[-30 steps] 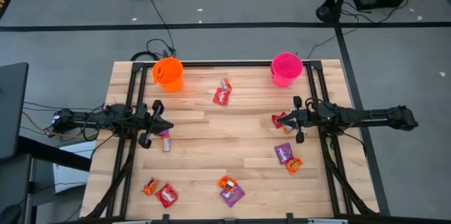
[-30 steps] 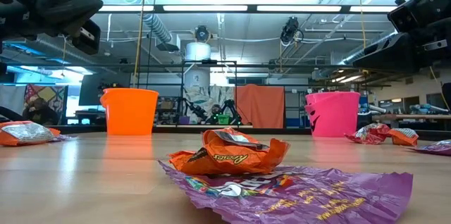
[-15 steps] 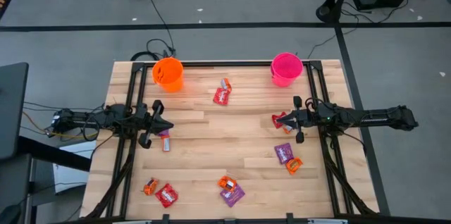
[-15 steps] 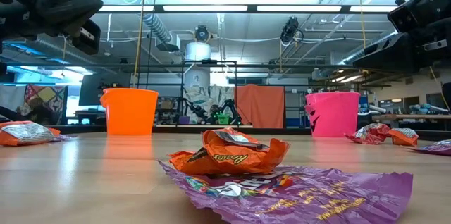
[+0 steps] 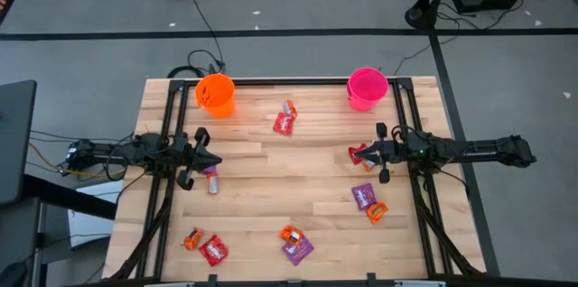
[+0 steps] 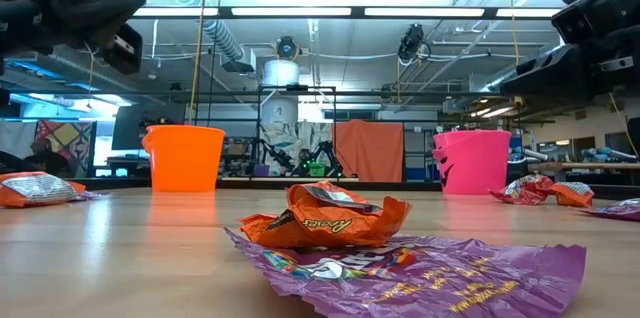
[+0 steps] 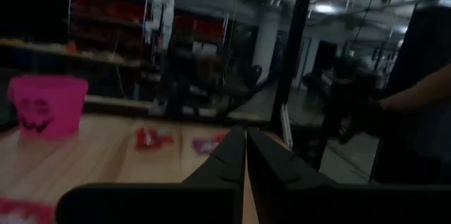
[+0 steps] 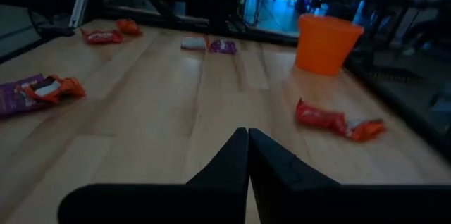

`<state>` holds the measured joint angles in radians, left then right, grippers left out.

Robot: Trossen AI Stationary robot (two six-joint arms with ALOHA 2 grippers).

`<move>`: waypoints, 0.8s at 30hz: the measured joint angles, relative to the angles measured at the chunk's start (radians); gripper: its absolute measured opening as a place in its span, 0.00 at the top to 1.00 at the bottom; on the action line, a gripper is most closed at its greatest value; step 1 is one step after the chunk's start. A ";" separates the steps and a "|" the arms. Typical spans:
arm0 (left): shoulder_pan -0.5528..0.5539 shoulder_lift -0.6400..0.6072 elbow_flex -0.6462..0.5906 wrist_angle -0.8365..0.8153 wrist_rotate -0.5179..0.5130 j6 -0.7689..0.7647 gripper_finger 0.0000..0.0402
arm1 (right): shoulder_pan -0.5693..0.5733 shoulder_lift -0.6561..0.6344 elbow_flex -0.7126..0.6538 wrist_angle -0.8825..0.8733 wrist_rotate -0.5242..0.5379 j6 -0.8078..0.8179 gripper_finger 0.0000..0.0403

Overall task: Sort candy by brand, put in halloween buckets
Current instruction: Put the red candy into the pink bucket

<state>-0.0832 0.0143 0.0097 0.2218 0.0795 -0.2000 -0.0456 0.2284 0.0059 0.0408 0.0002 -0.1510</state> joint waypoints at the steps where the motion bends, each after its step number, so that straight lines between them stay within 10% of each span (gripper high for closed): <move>1: 0.000 0.000 0.000 0.026 -0.002 -0.012 0.95 | 0.000 0.000 0.000 0.009 -0.003 0.002 0.94; 7: 0.000 0.000 0.000 0.187 -0.118 -0.071 0.95 | -0.010 0.000 0.000 0.101 -0.062 0.284 0.94; 24: 0.000 0.006 0.000 0.259 -0.370 -0.237 0.95 | -0.011 0.012 0.000 0.529 0.442 0.713 0.94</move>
<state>-0.0834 0.0207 0.0097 0.4812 -0.2901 -0.4365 -0.0563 0.2401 0.0059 0.5700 0.4421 0.5622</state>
